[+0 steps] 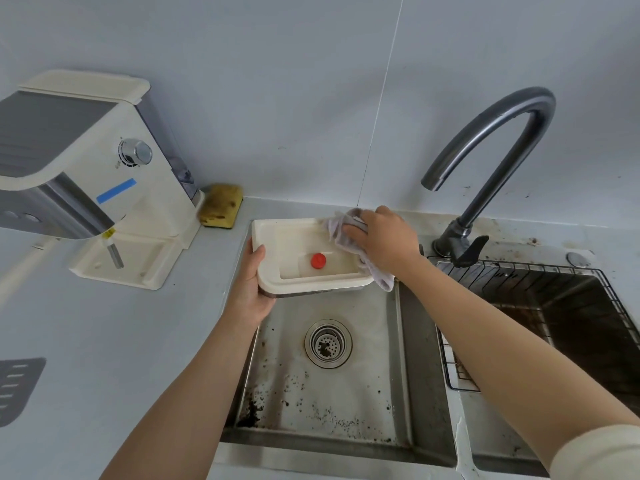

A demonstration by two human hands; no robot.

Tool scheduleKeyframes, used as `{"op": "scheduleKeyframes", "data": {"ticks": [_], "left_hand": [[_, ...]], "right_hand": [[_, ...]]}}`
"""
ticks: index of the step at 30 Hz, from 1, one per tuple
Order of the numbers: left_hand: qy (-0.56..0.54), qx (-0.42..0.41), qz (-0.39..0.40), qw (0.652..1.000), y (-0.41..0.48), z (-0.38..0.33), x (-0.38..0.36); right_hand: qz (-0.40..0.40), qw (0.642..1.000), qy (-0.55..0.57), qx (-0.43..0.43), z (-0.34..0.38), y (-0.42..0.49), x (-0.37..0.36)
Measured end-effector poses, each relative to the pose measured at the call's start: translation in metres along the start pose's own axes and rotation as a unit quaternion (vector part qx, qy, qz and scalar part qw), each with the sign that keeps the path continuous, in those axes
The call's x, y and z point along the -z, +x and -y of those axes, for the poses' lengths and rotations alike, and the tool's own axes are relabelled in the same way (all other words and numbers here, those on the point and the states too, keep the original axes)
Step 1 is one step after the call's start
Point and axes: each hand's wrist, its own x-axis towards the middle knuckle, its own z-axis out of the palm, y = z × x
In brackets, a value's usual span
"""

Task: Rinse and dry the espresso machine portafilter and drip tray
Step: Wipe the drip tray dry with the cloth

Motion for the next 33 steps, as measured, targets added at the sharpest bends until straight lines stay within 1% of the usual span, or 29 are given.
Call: {"op": "scheduleKeyframes", "data": {"ticks": [4,6,9,12,15,17,19,22,25,28,30,32,33], "left_hand": [[-0.022,-0.007,-0.019,1.0,0.001,-0.002,0.004],[-0.03,-0.005,-0.03,0.999,0.001,-0.004,0.006],[-0.017,0.0,-0.032,0.999,0.001,-0.003,0.002],[0.007,0.01,-0.014,1.0,0.002,0.002,-0.009],[0.025,0.012,-0.016,0.999,0.003,0.005,-0.013],[0.032,0.015,-0.025,0.999,0.004,0.006,-0.013],[0.038,0.01,-0.021,0.999,0.005,0.005,-0.014],[0.06,0.012,-0.013,0.998,0.006,0.006,-0.015],[0.075,0.03,-0.017,0.997,0.008,0.014,-0.009],[0.074,0.048,-0.036,0.995,0.009,0.02,-0.001],[0.079,0.048,-0.034,0.995,0.01,0.02,0.003],[0.089,0.036,-0.036,0.995,0.011,0.017,0.004],[0.096,0.034,-0.037,0.994,0.011,0.016,0.004]], "right_hand": [[0.028,0.999,0.023,-0.027,-0.006,0.004,0.006],[0.025,0.999,0.034,-0.032,-0.004,0.003,0.01],[0.006,0.999,0.051,-0.007,0.007,0.0,0.013],[0.02,1.0,0.017,0.008,0.019,-0.001,0.008],[0.049,0.998,-0.029,-0.012,0.024,0.002,0.0],[0.055,0.998,-0.025,-0.015,0.025,0.002,-0.004],[0.057,0.998,-0.012,0.003,0.026,0.001,-0.008],[0.058,0.997,-0.029,0.045,0.032,-0.001,-0.012],[0.093,0.993,-0.012,0.075,0.044,-0.005,-0.014],[0.102,0.988,0.012,0.112,0.046,-0.011,-0.019],[0.127,0.983,0.03,0.132,0.044,-0.013,-0.02],[0.161,0.973,0.083,0.141,0.042,-0.016,-0.02],[0.17,0.969,0.085,0.158,0.041,-0.018,-0.019]]}}
